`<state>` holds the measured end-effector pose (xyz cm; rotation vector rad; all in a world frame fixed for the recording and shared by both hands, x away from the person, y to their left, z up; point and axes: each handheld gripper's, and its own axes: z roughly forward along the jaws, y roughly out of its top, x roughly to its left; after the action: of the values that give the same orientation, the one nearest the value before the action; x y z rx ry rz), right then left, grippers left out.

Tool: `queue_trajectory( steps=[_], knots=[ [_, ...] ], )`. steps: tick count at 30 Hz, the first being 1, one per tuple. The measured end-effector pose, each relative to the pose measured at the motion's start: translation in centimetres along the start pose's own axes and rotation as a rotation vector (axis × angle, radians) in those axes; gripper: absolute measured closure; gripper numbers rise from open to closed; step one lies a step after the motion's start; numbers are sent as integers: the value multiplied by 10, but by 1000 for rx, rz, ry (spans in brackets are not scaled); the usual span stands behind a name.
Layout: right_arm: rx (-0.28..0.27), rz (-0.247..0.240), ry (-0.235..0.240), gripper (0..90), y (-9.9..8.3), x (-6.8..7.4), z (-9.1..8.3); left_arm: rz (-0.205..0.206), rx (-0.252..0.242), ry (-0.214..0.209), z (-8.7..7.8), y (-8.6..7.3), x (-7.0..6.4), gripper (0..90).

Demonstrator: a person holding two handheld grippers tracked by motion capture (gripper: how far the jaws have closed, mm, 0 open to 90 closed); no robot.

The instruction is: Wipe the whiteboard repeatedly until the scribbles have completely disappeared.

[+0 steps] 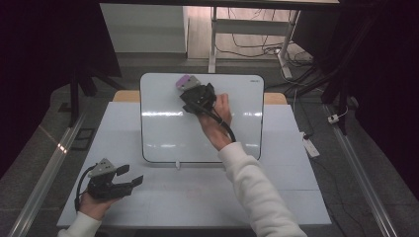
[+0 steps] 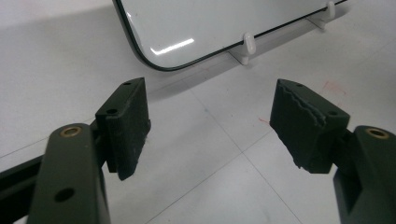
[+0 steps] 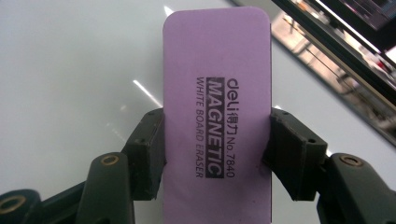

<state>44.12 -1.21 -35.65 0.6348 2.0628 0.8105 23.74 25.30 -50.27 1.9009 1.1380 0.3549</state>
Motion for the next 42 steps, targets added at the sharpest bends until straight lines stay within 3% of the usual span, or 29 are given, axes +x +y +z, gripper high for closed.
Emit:
queue_trajectory(
  steps=[5, 9, 15, 18, 22, 25, 33, 37, 42],
  knots=[
    [11, 76, -61, 412, -23, -39, -13, 1, 0, 1, 0, 0, 0, 289],
    [17, 168, -77, 412, -51, -68, -24, -1, 2, 1, 1, 1, 0, 289],
    [15, 233, -92, 413, -77, -86, -35, 2, 7, 1, 2, 1, -1, 288],
    [14, 224, -99, 412, -79, -84, -36, 1, 8, 0, 3, 2, -1, 288],
    [7, 216, -53, 412, -79, -76, -36, 0, 4, 0, 3, 2, -1, 287],
    [-28, 218, -25, 412, -83, -71, -42, -2, 2, -2, 3, 3, -1, 287],
    [-124, 247, 134, 412, -105, -44, -68, -3, -37, -24, 6, 15, -8, 283],
    [-159, 296, 209, 412, -118, -33, -75, 6, -61, -42, 9, 26, -15, 283],
    [-191, 339, 277, 412, -129, -22, -79, -20, -100, -109, 14, 45, -21, 284]
  ],
)
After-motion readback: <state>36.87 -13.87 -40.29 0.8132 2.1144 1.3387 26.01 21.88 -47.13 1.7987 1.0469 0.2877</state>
